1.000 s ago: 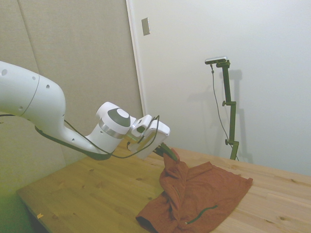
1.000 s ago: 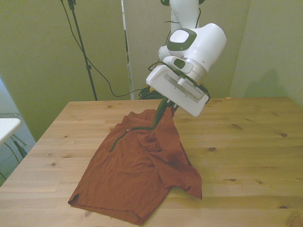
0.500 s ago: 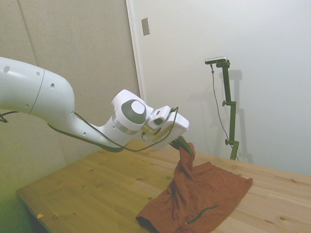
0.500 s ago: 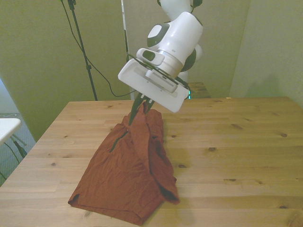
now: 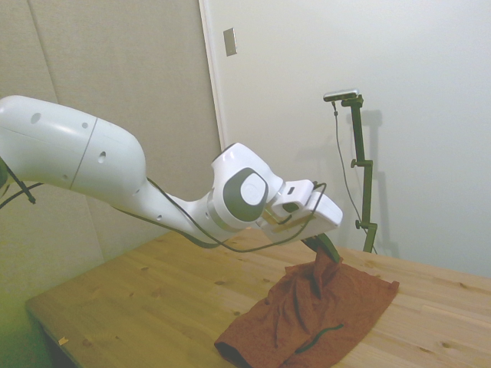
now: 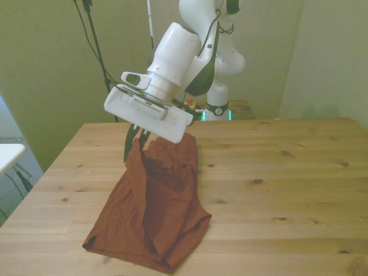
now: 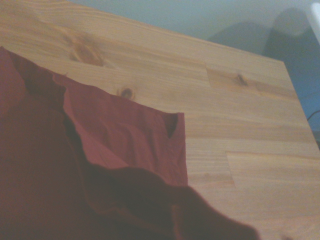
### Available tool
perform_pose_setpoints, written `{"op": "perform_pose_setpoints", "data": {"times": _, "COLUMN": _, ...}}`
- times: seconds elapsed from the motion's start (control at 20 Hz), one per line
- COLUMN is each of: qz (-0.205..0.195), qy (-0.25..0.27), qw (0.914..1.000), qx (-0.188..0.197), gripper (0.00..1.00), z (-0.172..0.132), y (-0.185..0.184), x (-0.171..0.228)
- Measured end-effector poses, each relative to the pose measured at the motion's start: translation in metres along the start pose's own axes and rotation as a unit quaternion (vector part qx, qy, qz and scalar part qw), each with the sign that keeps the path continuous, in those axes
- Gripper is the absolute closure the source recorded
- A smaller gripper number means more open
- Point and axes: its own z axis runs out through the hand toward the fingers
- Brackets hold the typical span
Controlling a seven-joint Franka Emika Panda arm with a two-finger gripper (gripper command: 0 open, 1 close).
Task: Fold the shorts
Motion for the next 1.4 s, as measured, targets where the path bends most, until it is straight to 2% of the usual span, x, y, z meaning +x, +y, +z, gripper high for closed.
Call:
{"op": "perform_pose_setpoints", "data": {"times": 0.15, "qz": 0.028, "qy": -0.017, "qw": 0.9992, "qx": 0.022, "gripper": 0.0, "z": 0.01, "y": 0.028, "x": 0.013}}
{"op": "perform_pose_setpoints", "data": {"times": 0.45, "qz": 0.065, "qy": -0.041, "qw": 0.9953, "qx": 0.058, "gripper": 0.0, "z": 0.01, "y": 0.088, "x": 0.036}}
{"op": "perform_pose_setpoints", "data": {"times": 0.65, "qz": 0.071, "qy": -0.046, "qw": 0.9931, "qx": 0.081, "gripper": 0.0, "z": 0.007, "y": 0.101, "x": 0.041}}
{"op": "perform_pose_setpoints", "data": {"times": 0.8, "qz": 0.073, "qy": -0.055, "qw": 0.9929, "qx": 0.076, "gripper": 0.0, "z": 0.002, "y": 0.104, "x": 0.043}}
{"op": "perform_pose_setpoints", "data": {"times": 0.95, "qz": 0.09, "qy": -0.098, "qw": 0.9901, "qx": 0.043, "gripper": 0.0, "z": -0.014, "y": 0.102, "x": 0.036}}
{"op": "perform_pose_setpoints", "data": {"times": 1.15, "qz": 0.089, "qy": -0.173, "qw": 0.9807, "qx": 0.024, "gripper": 0.0, "z": -0.056, "y": 0.077, "x": -0.004}}
{"op": "perform_pose_setpoints", "data": {"times": 1.4, "qz": 0.047, "qy": -0.259, "qw": 0.9643, "qx": 0.034, "gripper": 0.0, "z": -0.093, "y": 0.051, "x": -0.1}}
